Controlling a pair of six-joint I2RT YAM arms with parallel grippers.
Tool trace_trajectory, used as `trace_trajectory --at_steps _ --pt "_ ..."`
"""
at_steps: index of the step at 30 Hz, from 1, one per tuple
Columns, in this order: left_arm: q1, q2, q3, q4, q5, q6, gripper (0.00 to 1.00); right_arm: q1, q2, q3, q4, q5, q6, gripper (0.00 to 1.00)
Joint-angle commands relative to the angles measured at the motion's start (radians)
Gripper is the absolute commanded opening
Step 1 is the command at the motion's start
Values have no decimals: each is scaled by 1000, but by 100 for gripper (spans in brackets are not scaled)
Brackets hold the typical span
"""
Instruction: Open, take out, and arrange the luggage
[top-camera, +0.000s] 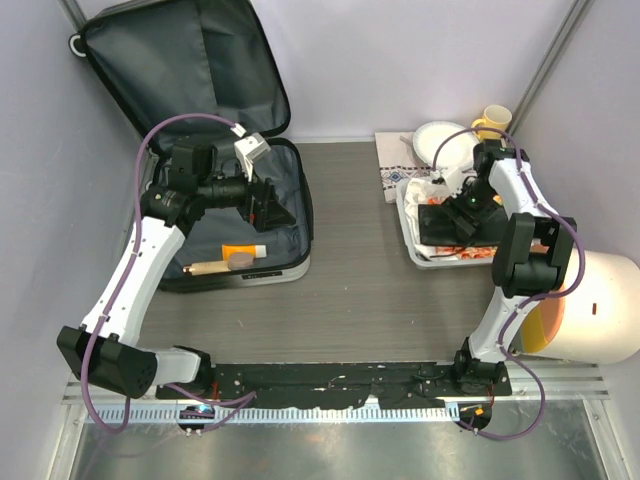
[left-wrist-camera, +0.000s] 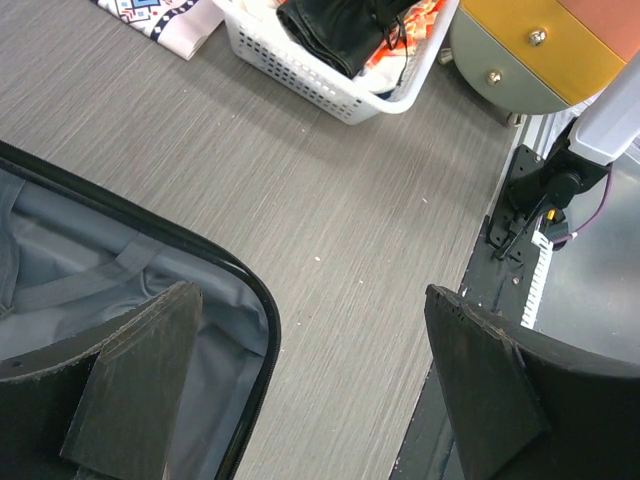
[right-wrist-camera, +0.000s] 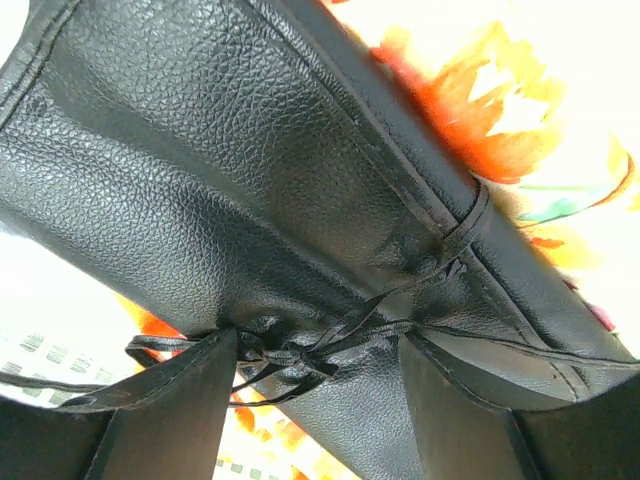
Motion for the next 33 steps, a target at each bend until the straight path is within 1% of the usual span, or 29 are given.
trace_trajectory --at_steps 1,3,6,13,17,20,21,24,26,30,31,32,33 --pt "-1 1 23 12 30 6 96 -44 3 48 -75 82 -43 71" --pt "0 3 25 12 24 6 96 -50 34 76 -61 95 -9 71" --pt "0 0 31 9 21 9 96 -65 83 132 -70 164 58 71" --pt "0 1 37 0 9 28 96 -116 146 215 -114 204 127 71" --pt "0 6 40 -2 1 28 96 -123 151 247 -121 204 146 71" --pt "0 12 48 -6 -7 28 97 -117 149 292 -145 171 163 71" --pt "0 11 51 -11 -7 29 96 -114 146 319 -160 133 163 72" --pt "0 11 56 -16 -10 28 96 -102 105 356 -177 114 167 73" --pt "0 14 60 -17 -14 29 97 -94 76 390 -206 56 170 75" --pt "-3 17 59 -45 -33 32 98 -90 28 535 -329 -68 158 80" --pt "-6 18 60 -54 -30 41 98 -88 14 550 -364 -78 169 80" --pt "-12 20 62 -63 -30 63 98 -84 -1 559 -364 -75 182 80" --pt "-18 21 62 -78 -30 72 98 -76 -51 544 -363 -72 183 80"
